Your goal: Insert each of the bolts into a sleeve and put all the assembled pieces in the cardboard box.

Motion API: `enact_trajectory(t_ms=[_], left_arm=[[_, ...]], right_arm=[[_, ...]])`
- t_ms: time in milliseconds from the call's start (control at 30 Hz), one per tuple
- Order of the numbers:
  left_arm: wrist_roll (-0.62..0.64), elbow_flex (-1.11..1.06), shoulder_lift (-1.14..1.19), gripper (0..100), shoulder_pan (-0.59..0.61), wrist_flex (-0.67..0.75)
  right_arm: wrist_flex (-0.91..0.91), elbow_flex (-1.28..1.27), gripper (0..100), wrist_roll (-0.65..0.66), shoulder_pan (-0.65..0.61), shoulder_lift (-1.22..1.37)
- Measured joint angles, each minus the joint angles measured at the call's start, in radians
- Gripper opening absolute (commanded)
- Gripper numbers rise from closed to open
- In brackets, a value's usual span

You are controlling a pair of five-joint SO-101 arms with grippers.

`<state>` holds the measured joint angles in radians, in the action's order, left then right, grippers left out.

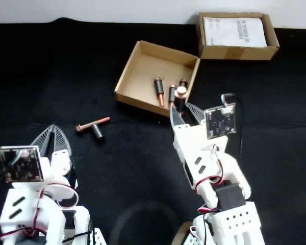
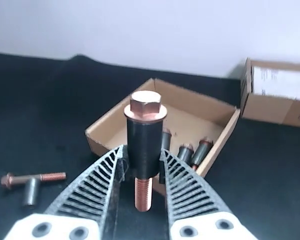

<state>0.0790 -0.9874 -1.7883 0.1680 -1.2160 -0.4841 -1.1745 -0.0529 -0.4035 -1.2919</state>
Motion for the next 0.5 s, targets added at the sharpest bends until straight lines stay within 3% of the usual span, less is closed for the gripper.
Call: enact_trajectory(t_ms=[500], left_arm=[[0.000, -0.242, -0.017, 1, 0.253, 0.000]], right_arm=[[-0.038, 0.500, 0.6, 0.000, 0.002, 0.537]])
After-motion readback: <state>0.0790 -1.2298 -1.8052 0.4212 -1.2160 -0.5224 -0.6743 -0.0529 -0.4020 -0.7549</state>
